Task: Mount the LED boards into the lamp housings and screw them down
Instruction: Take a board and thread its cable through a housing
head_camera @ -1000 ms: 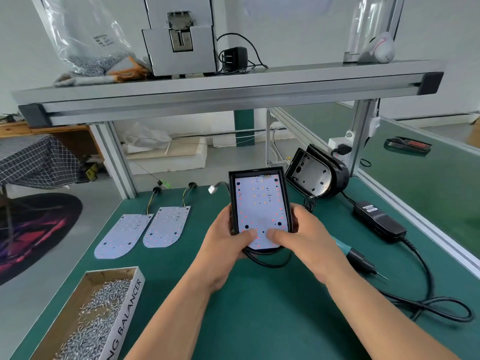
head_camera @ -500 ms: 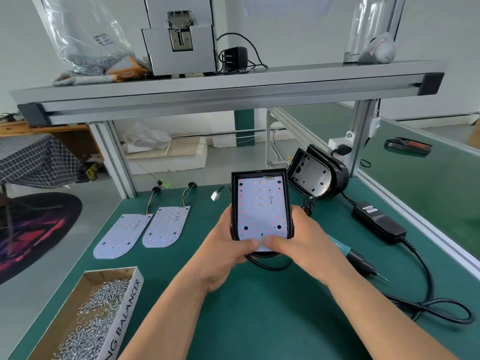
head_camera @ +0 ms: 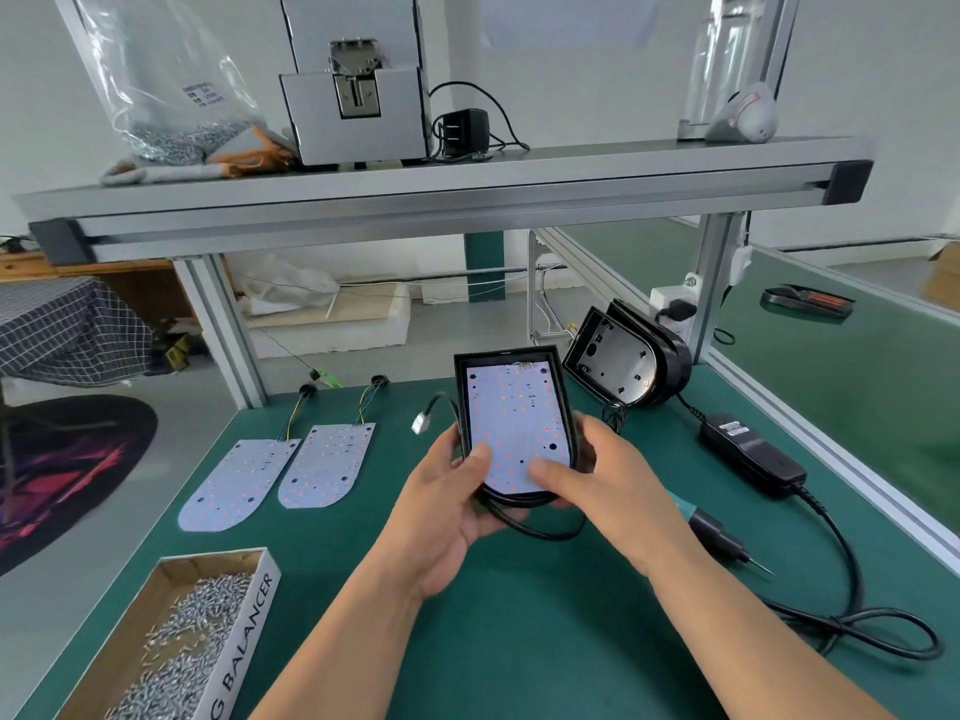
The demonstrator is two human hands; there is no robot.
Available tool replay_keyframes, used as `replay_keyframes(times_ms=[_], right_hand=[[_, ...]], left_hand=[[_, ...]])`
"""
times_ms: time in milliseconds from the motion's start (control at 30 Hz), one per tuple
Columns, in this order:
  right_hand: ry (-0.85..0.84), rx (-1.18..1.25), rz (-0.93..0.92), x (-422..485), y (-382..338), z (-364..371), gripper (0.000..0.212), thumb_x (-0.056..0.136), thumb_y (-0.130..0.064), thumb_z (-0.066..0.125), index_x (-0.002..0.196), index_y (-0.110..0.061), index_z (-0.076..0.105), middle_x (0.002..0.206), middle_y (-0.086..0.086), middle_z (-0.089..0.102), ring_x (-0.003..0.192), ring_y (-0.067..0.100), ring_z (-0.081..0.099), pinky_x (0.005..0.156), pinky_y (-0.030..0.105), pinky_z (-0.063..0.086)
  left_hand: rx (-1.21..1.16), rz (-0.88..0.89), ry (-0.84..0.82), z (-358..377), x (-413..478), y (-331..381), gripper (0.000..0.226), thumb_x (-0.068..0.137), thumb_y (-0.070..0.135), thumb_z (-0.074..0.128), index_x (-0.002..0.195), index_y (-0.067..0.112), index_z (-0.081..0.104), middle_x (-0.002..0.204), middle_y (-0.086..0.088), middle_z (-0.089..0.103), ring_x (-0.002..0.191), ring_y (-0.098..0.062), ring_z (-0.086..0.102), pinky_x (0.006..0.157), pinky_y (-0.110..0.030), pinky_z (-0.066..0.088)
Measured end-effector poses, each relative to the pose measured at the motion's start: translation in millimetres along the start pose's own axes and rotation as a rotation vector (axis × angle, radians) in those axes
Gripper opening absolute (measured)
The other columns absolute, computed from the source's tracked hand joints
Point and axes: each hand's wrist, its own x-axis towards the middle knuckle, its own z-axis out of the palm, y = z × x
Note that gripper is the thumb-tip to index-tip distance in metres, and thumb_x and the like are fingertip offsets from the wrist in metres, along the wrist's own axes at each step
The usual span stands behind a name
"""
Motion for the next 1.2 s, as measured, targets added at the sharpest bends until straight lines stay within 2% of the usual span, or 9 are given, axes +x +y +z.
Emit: replay_keyframes(times_ms=[67,200,300,400,533,667,833,967,1200], right_hand=[[0.045,-0.241,-0.096,1,1,2,0.097,0.076,-0.054,0.089,0.154,-0.046,0.032,0.134,-0.043,0.042,0.119,-0.015,0.051,0.096,0.014,0.041],[0.084,-0.595,-0.391,3,2,2,0.115,0.074,-0.064,0.087,0.164,-0.020,0.030,0.164,-0.018,0.022,0.153,0.005,0.019,0.121,0.025,0.024],[0.068,-0.753,-0.537,3,-2,-1,0.102,0.078,-0.075,0.071,0.153,-0.009,0.051,0.154,0.000,0.051,0.147,0.022,0.036,0.121,0.041,0.037],[-0.053,-0.818,-0.564,0,-5,-6,0.091,0.083,-0.078,0.064,0.146,-0.012,0.063,0.146,-0.003,0.062,0.138,0.023,0.048,0.116,0.039,0.042],[-0.148,-0.835,-0.500,-4,-8,-8,0.069,0.090,-0.064,0.073,0.146,-0.025,0.064,0.151,-0.011,0.058,0.137,0.016,0.049,0.107,0.023,0.038],[-0.026,-0.935,-0.666,-14,-16,1,0.046,0.085,-0.042,0.077,0.125,-0.019,0.076,0.130,-0.006,0.073,0.113,0.022,0.071,0.083,0.034,0.062],[0.168,-0.885,-0.872,-14,-13,15,0.023,0.089,-0.016,0.061,0.107,-0.016,0.075,0.099,-0.010,0.073,0.081,0.018,0.070,0.055,0.028,0.049],[0.344,-0.783,-0.908,-8,-8,15,0.031,0.094,-0.008,0.054,0.114,-0.011,0.078,0.109,-0.003,0.077,0.095,0.019,0.074,0.068,0.031,0.060],[0.339,-0.859,-0.890,-2,-11,7,0.035,0.100,-0.011,0.049,0.123,-0.009,0.074,0.119,0.001,0.078,0.113,0.021,0.071,0.088,0.038,0.059]], left_hand=[[0.058,0.003,0.092,1,0,1,0.029,0.117,0.027,0.044,0.140,0.019,0.059,0.134,-0.011,0.074,0.116,-0.037,0.073,0.090,-0.052,0.063],[0.147,0.011,0.162,2,-1,-1,0.028,0.117,0.033,0.043,0.134,0.023,0.063,0.131,-0.007,0.074,0.116,-0.041,0.073,0.094,-0.060,0.062],[0.257,0.045,0.200,4,-1,0,0.025,0.114,0.037,0.046,0.117,0.033,0.070,0.118,0.007,0.071,0.100,-0.028,0.073,0.084,-0.050,0.067],[0.352,0.062,0.170,6,0,2,0.028,0.112,0.040,0.047,0.113,0.020,0.067,0.099,-0.003,0.057,0.088,-0.025,0.057,0.081,-0.053,0.067],[0.477,0.088,0.146,3,-1,2,0.024,0.109,0.042,0.048,0.099,0.031,0.066,0.085,0.000,0.057,0.080,-0.014,0.050,0.081,-0.050,0.059],[0.543,0.122,0.152,5,-3,4,0.038,0.112,0.033,0.046,0.077,0.040,0.057,0.068,0.019,0.042,0.066,-0.008,0.037,0.068,-0.033,0.042],[0.411,0.080,0.155,1,-1,6,0.036,0.113,0.041,0.047,0.096,0.010,0.053,0.082,-0.009,0.054,0.076,-0.023,0.056,0.080,-0.059,0.066],[0.332,0.081,0.156,-2,-1,5,0.043,0.114,0.046,0.043,0.108,0.007,0.062,0.104,-0.024,0.070,0.089,-0.026,0.073,0.070,-0.044,0.067],[0.268,0.037,0.214,3,-2,2,0.031,0.114,0.039,0.047,0.114,0.019,0.071,0.107,-0.006,0.080,0.096,-0.025,0.080,0.072,-0.044,0.067]])
